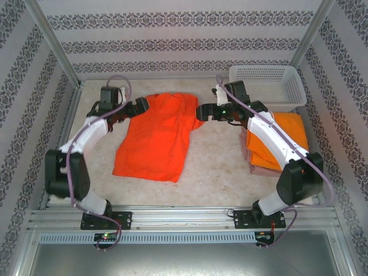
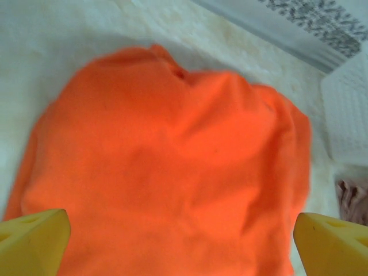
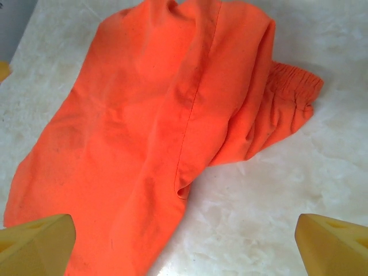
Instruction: Fold and stack the shorts
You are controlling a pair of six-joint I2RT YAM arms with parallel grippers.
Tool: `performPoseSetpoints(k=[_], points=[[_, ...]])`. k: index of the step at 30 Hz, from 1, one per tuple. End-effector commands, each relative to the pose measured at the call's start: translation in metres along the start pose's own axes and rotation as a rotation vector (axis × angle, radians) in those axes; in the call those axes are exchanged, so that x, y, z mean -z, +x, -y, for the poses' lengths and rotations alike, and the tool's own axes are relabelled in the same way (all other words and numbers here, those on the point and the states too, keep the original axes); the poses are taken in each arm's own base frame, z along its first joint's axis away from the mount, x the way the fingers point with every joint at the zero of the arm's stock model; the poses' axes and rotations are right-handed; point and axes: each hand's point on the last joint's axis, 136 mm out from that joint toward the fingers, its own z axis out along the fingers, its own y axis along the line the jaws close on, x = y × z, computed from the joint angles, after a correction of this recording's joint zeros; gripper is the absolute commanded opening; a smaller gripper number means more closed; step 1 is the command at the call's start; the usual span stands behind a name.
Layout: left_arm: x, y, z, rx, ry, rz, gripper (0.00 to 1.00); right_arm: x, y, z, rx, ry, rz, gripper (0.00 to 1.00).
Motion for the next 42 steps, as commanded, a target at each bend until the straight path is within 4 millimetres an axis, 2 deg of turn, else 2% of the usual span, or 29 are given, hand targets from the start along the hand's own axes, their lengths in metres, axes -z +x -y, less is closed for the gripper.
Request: performPoseSetpoints(k=[1,5,10,14,20,21,22,24,26,28,29,30,33,35,38,40,42], points=[[-0.026,-0.004,-0.011,-0.062,-0.015,-0.110,1.00,0.022,-0.003,0.004,-0.005,0.023,0.087,0.98],[-0.060,-0.027,-0.025,-0.113,-0.075,-0.133,1.00,0.032,0.017,0.016,-0.043,0.050,0.095,0.98],[-0.099,-0.032,-0.032,-0.143,-0.071,-0.223,0.99,0.038,0.037,0.032,-0.091,0.073,0.095,0.98],[-0.124,-0.025,-0.042,-0.160,-0.105,-0.290,0.98,0.040,0.044,0.040,-0.122,0.081,0.095,0.98],[-0.154,0.001,-0.038,-0.177,-0.098,-0.377,0.85,0.039,0.046,0.043,-0.142,0.080,0.098,0.98],[-0.157,0.005,-0.036,-0.181,-0.097,-0.384,0.81,0.038,0.047,0.044,-0.145,0.081,0.096,0.98],[-0.161,0.009,-0.035,-0.182,-0.093,-0.392,0.73,0.037,0.047,0.044,-0.147,0.079,0.093,0.98],[-0.164,0.011,-0.032,-0.171,-0.076,-0.394,0.50,0.036,0.048,0.044,-0.152,0.073,0.087,0.98],[-0.161,0.004,-0.026,-0.169,-0.064,-0.379,0.22,0.035,0.049,0.044,-0.154,0.070,0.084,0.98],[-0.153,-0.011,-0.018,-0.190,-0.065,-0.340,0.05,0.034,0.050,0.045,-0.155,0.075,0.083,0.98],[-0.145,-0.023,-0.012,-0.210,-0.070,-0.308,0.00,0.034,0.050,0.046,-0.157,0.078,0.086,0.98],[-0.137,-0.036,-0.006,-0.229,-0.075,-0.275,0.00,0.034,0.050,0.047,-0.159,0.080,0.087,0.98],[-0.098,-0.091,0.021,-0.287,-0.087,-0.129,0.00,0.033,0.047,0.047,-0.164,0.076,0.094,0.98],[-0.061,-0.133,0.046,-0.324,-0.089,0.004,0.00,0.032,0.043,0.047,-0.165,0.071,0.101,0.98],[-0.004,-0.184,0.086,-0.370,-0.064,0.209,0.00,0.033,0.034,0.047,-0.167,0.064,0.115,0.98],[0.033,-0.205,0.114,-0.401,-0.022,0.321,0.00,0.037,0.026,0.048,-0.170,0.061,0.134,0.98],[0.064,-0.212,0.145,-0.450,0.021,0.393,0.00,0.043,0.016,0.051,-0.179,0.062,0.164,0.98]])
